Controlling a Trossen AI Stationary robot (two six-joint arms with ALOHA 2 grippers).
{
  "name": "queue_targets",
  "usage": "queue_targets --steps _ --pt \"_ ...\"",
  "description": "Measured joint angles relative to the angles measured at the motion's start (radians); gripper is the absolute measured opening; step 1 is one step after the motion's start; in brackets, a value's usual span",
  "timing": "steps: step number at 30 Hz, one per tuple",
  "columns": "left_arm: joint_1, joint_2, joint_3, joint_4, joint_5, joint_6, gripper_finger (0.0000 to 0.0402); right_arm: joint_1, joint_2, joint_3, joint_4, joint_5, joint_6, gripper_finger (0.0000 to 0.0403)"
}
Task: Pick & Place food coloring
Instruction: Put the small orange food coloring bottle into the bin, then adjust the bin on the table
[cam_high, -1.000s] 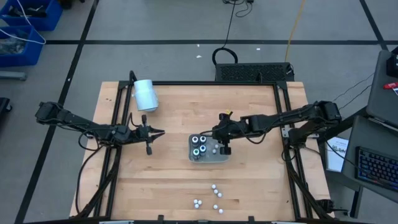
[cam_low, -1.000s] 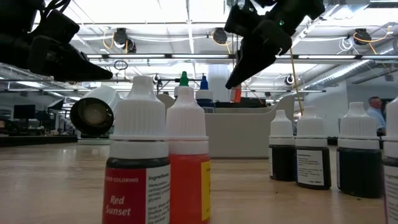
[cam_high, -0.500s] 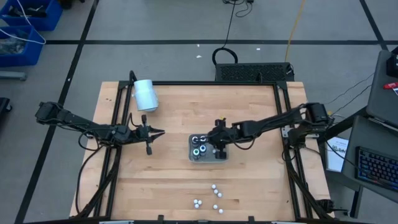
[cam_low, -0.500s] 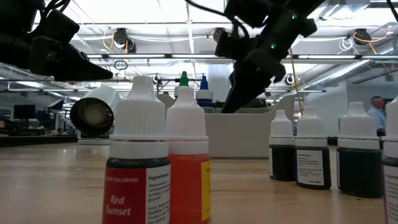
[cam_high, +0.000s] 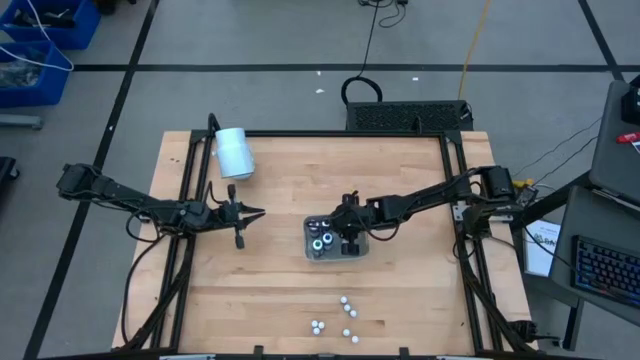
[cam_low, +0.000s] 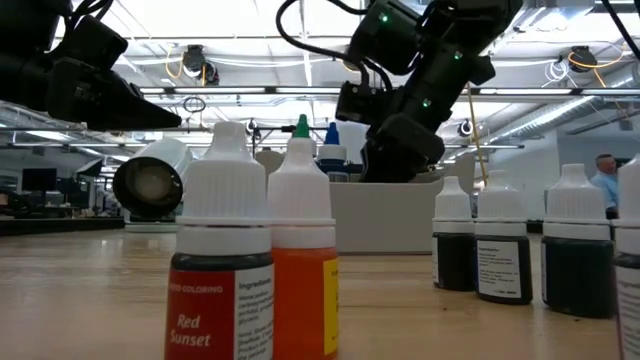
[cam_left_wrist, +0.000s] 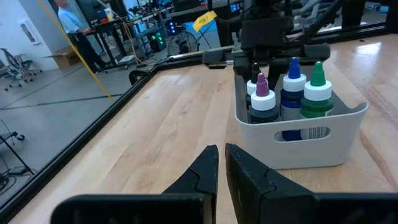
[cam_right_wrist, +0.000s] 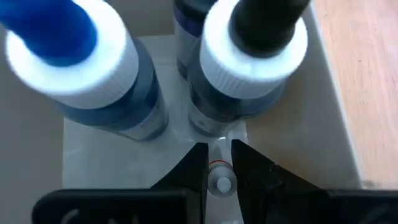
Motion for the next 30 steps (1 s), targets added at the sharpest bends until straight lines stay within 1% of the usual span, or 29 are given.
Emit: queue_targets --steps 4,11,14,18,22,25,27,30 --pt "0.0 0.0 0.0 0.0 0.0 0.0 0.0037 -0.003 0.002 0.0 0.006 0.001 0.002 0.006" --pt "0.0 0.0 0.0 0.0 0.0 0.0 0.0037 -0.003 -0.02 0.0 0.024 0.004 0.002 0.0113" --pt "0.0 0.0 0.0 0.0 0.0 0.0 0.0037 -0.003 -0.051 0.0 0.003 0.004 0.002 0.0129" --pt "0.0 0.0 0.0 -0.002 0.0 0.0 0.0037 -0.003 -0.153 0.0 -0.045 0.004 -0.01 0.0134" --pt "0.0 0.0 0.0 -0.002 0.0 0.0 0.0037 0.004 -0.303 -0.007 -0.163 0.009 -0.051 0.0125" --pt "0.0 0.0 0.0 -0.003 0.001 -0.006 0.0037 0.005 -0.441 -0.082 -0.143 0.054 -0.054 0.0105" --pt "0.0 0.0 0.0 -0.002 0.001 -0.03 0.0037 0.0 -0.528 -0.159 -0.088 0.072 -0.053 0.0078" --pt "0.0 0.0 0.0 -0.002 0.002 -0.058 0.0037 -0.04 -0.633 -0.279 -0.007 0.11 -0.062 0.0021"
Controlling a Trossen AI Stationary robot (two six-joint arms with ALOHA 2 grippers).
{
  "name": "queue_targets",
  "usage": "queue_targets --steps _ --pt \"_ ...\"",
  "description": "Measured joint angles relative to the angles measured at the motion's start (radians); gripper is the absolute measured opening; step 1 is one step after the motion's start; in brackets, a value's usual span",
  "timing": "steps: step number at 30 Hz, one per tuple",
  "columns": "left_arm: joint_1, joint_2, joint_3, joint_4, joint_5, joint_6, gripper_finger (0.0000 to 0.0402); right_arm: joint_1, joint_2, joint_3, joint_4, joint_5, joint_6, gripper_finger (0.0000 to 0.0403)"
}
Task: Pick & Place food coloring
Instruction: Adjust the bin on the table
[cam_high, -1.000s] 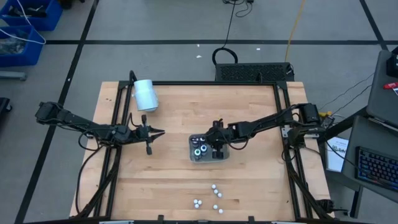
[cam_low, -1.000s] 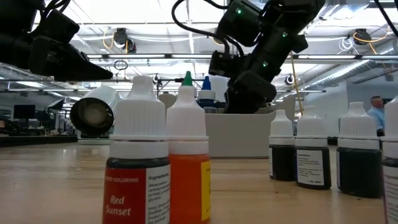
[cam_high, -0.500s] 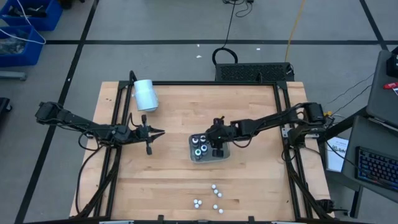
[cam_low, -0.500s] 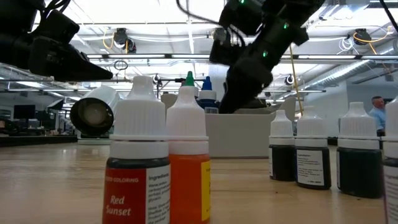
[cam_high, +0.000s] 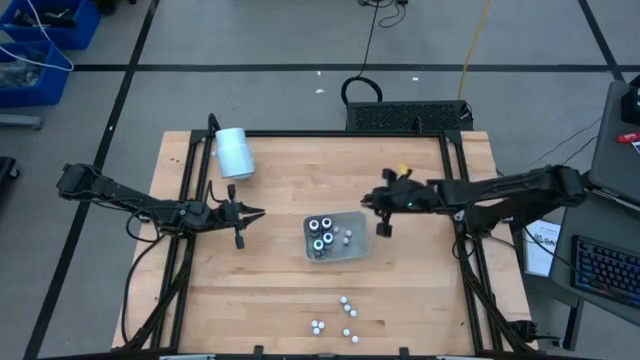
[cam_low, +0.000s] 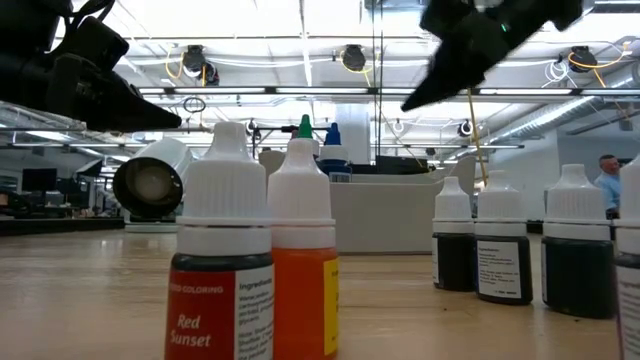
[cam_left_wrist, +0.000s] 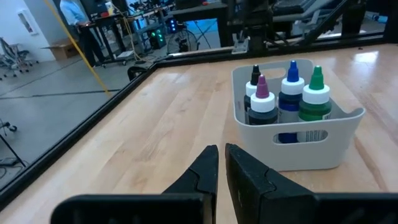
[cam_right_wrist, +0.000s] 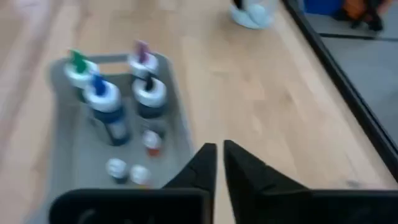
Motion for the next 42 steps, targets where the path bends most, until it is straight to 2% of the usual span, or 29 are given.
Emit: queue_targets --steps 3,8,12,21,26,39,42 --pt "0.0 0.0 0.0 0.002 0.0 0.002 0.0037 -0.063 -0.044 -0.087 0.037 -0.031 0.003 0.0009" --pt "0.0 0.0 0.0 0.003 -0.001 0.001 0.0037 -0.167 -0.022 -0.144 0.097 -0.053 -0.022 0.0001" --pt "0.0 0.0 0.0 0.002 -0.001 0.001 0.0037 -0.22 0.028 -0.148 0.131 -0.158 -0.029 0.0001" --pt "0.0 0.0 0.0 -0.002 -0.001 0.001 0.0037 -0.204 0.199 -0.148 0.189 -0.207 -0.041 0.0" --pt "0.0 0.0 0.0 -0.002 -0.001 0.001 0.0037 -0.168 0.25 -0.148 0.26 -0.211 -0.016 0.0" --pt "0.0 0.0 0.0 -0.003 -0.002 0.005 0.0037 -0.077 0.27 -0.148 0.281 -0.206 0.016 0.0" --pt "0.0 0.0 0.0 -0.003 -0.002 0.005 0.0037 -0.071 0.269 -0.148 0.28 -0.16 0.016 0.0"
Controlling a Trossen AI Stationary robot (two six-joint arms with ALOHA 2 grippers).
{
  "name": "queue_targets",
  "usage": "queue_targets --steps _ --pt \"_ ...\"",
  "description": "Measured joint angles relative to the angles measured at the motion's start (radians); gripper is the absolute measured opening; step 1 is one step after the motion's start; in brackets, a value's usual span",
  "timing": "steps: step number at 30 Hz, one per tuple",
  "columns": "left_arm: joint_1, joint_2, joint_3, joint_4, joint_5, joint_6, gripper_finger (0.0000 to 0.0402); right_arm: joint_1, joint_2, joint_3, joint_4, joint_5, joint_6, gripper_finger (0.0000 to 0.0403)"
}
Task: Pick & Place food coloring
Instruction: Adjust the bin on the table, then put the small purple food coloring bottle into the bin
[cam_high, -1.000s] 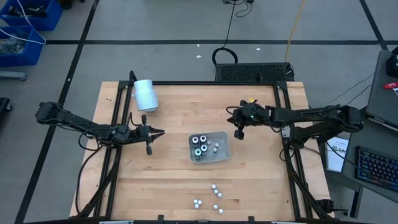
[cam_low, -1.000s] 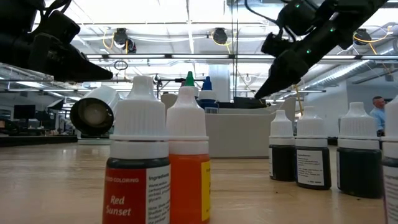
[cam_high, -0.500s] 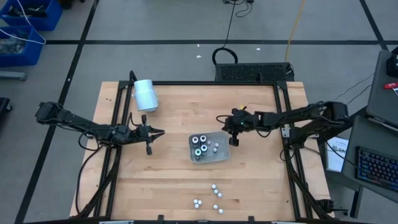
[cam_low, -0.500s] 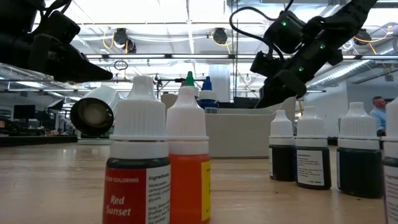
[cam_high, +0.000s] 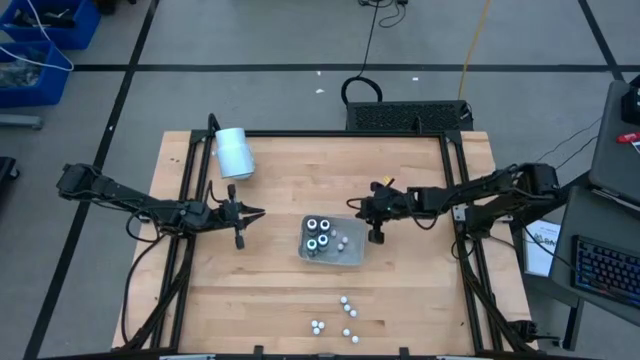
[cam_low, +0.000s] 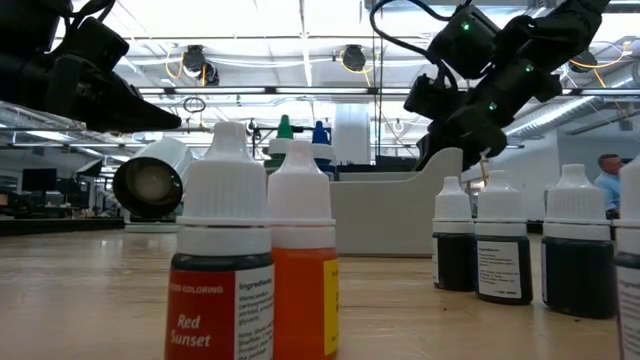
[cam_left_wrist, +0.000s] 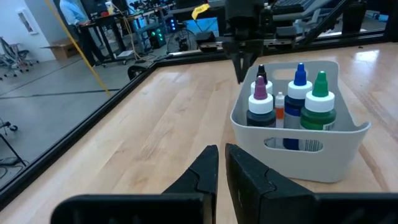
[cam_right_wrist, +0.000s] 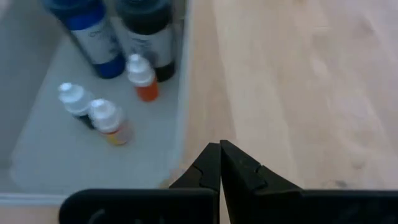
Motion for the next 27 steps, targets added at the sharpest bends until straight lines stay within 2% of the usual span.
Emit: queue_targets --steps 8,14,18,21,27 --pt "0.0 0.0 0.0 -0.004 0.001 -0.007 0.0037 -0.003 -0.055 0.001 0.018 0.006 -0.007 0.0" --pt "0.0 0.001 0.0 -0.039 0.075 -0.028 0.0037 0.038 -0.145 0.0 -0.021 0.055 0.01 0.0" --pt "0.0 0.001 0.0 -0.035 0.039 -0.027 0.0037 0.146 -0.23 0.0 -0.028 0.136 0.045 0.0" --pt "0.0 0.001 0.0 -0.036 0.034 -0.026 0.0037 0.261 -0.248 0.002 0.003 0.188 0.079 0.0" --pt "0.0 0.001 0.0 -0.028 0.033 -0.027 0.0037 0.467 -0.135 0.0 0.068 0.275 0.154 0.0"
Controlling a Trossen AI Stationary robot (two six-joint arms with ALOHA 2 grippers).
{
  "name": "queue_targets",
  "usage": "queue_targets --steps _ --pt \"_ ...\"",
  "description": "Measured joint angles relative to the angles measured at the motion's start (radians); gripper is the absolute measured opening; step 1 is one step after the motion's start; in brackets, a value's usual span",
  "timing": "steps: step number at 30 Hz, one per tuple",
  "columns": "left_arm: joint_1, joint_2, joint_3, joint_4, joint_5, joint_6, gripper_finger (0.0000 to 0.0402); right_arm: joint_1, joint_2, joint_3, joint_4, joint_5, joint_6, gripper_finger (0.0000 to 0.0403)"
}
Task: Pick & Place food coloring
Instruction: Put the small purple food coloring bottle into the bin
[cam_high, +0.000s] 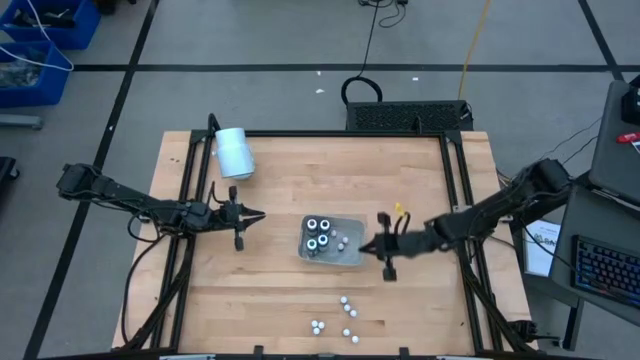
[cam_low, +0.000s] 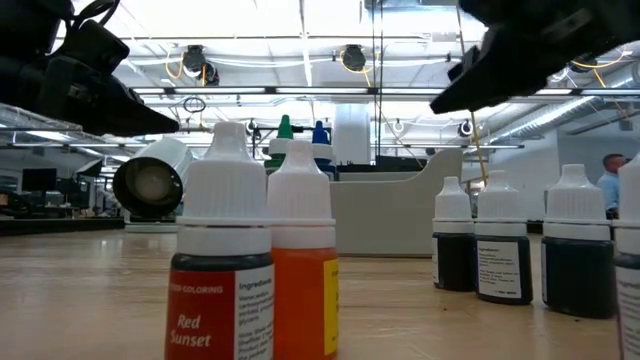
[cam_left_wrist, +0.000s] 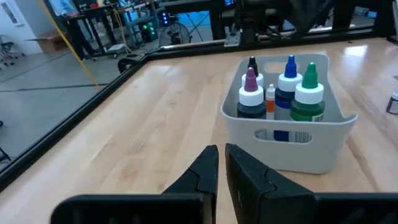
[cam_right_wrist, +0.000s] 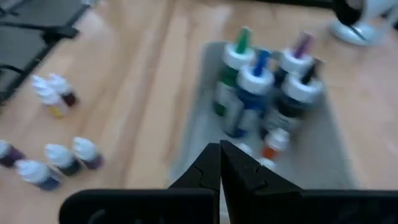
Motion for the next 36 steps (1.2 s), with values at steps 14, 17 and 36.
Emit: queue_targets --steps 14,17,36 --pt "0.0 0.0 0.0 0.009 -0.009 0.023 0.0037 0.131 0.229 0.001 0.22 0.039 0.048 0.0" --pt "0.0 0.0 0.0 0.007 -0.01 0.023 0.0037 0.114 0.246 0.001 0.22 0.01 0.052 0.0" --pt "0.0 0.0 0.0 0.003 -0.009 0.023 0.0037 0.073 0.24 0.001 0.146 0.014 0.069 0.0"
